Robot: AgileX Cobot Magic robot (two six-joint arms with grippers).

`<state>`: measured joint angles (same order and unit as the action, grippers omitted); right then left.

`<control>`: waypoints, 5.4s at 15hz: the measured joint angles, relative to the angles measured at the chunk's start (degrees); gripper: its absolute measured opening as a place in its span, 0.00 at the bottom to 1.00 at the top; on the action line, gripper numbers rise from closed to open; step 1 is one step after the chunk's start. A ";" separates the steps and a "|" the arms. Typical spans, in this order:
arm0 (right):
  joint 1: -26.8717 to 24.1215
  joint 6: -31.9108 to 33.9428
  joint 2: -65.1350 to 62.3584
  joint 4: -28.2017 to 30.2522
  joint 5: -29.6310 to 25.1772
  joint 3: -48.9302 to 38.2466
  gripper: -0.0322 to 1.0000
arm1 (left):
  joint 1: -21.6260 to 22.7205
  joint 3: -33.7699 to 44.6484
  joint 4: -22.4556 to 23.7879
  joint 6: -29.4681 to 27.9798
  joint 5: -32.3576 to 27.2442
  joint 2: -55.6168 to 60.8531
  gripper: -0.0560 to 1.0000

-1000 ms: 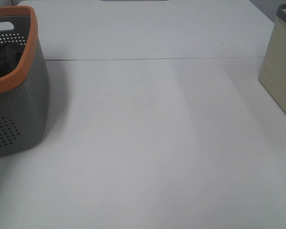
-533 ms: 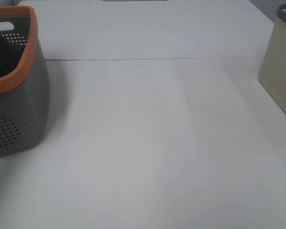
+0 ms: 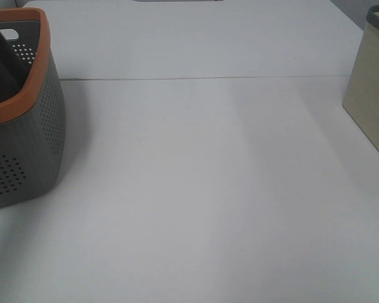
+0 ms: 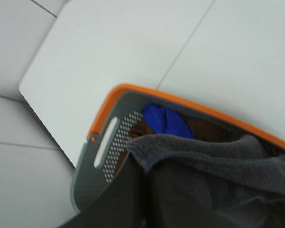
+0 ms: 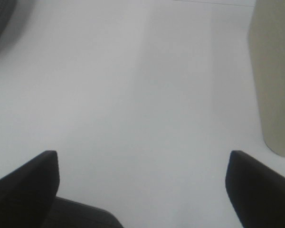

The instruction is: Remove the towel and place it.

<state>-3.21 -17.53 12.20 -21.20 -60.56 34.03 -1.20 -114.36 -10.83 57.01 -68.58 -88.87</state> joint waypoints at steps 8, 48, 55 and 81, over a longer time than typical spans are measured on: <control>0.00 -22.00 18.28 -20.28 8.08 9.00 0.85 | -16.33 -11.86 0.34 3.67 23.38 -7.10 0.05; 31.97 -62.45 61.76 -64.29 45.95 9.51 0.80 | -33.35 -16.44 8.08 -16.84 24.75 -24.06 0.05; 37.18 -62.45 76.78 -72.59 54.60 22.98 0.77 | -33.35 -16.44 13.29 -28.93 28.99 -25.95 0.05; 37.24 -50.65 102.62 -78.61 76.03 48.53 0.47 | -33.35 -16.56 11.92 -31.11 32.54 -29.79 0.05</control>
<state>34.03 -68.18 114.82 -99.81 15.47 82.56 -34.55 -130.92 1.09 25.90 -36.04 -118.66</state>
